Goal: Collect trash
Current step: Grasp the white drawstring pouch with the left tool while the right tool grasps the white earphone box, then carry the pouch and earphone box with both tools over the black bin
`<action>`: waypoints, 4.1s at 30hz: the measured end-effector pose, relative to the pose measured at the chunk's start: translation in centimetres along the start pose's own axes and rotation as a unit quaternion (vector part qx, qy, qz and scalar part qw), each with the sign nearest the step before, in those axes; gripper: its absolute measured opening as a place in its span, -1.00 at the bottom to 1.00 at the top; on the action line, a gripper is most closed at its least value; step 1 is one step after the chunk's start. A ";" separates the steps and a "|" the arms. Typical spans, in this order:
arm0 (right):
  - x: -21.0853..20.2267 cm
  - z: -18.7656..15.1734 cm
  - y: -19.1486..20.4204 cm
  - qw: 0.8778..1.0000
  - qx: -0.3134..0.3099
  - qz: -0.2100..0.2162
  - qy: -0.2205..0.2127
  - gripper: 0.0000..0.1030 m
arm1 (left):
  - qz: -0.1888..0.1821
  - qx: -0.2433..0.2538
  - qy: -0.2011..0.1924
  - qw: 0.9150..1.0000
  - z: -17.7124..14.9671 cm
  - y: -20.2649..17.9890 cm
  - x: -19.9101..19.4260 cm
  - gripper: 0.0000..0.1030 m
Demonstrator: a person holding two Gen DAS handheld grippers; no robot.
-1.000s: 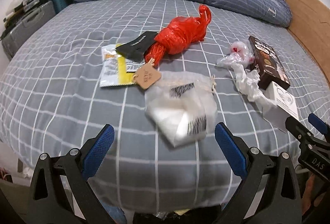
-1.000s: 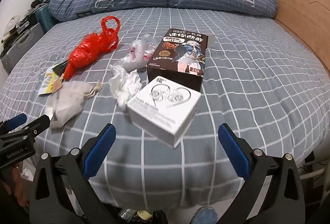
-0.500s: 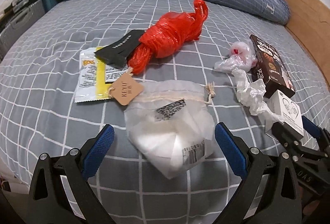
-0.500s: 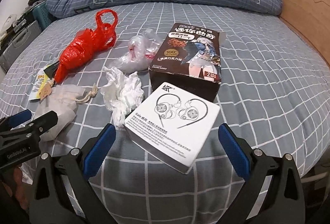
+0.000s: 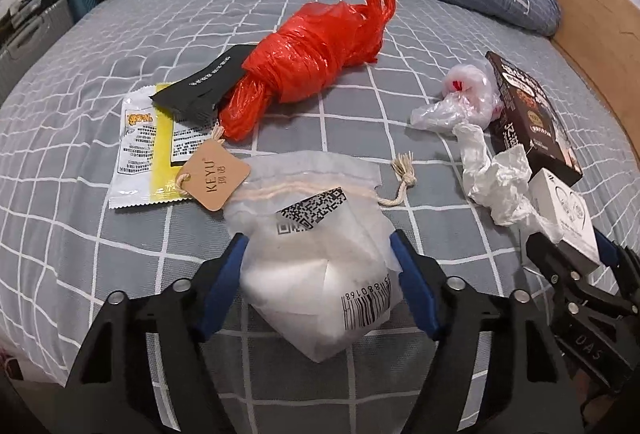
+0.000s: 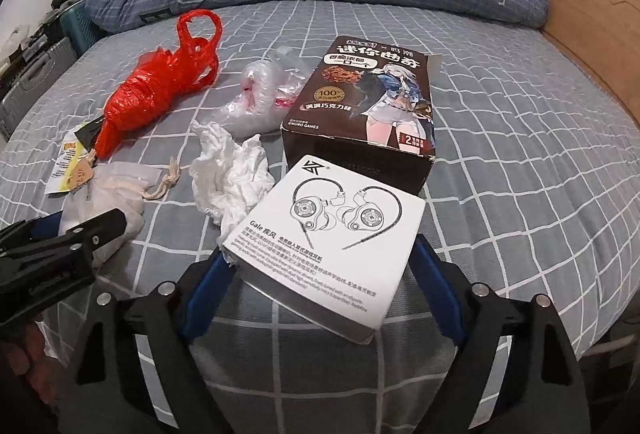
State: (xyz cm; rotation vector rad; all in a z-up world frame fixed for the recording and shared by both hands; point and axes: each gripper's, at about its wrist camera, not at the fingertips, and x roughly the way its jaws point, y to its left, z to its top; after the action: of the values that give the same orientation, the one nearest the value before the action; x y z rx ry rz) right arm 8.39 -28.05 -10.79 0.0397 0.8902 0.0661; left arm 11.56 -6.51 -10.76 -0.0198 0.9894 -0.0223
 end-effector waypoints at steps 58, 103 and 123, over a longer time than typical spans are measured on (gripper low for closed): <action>-7.8 -3.6 -0.8 1.000 0.015 0.010 -0.009 0.41 | -0.021 -0.024 -0.039 0.999 -4.1 0.0 -8.9 0.07; -17.1 -14.2 2.6 0.999 -0.009 0.030 -0.008 0.41 | -0.040 -0.022 -0.012 0.999 -17.4 -1.3 -15.3 0.01; -10.6 -21.2 1.9 0.997 0.002 0.029 0.077 0.41 | -0.022 -0.030 0.071 0.997 -23.7 0.3 -8.3 -0.02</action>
State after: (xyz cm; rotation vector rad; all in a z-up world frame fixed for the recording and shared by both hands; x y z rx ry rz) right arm -14.85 -26.81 -15.78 0.0641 1.0434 0.1223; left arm -12.82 -6.14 -16.88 -0.0955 1.1320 -0.0346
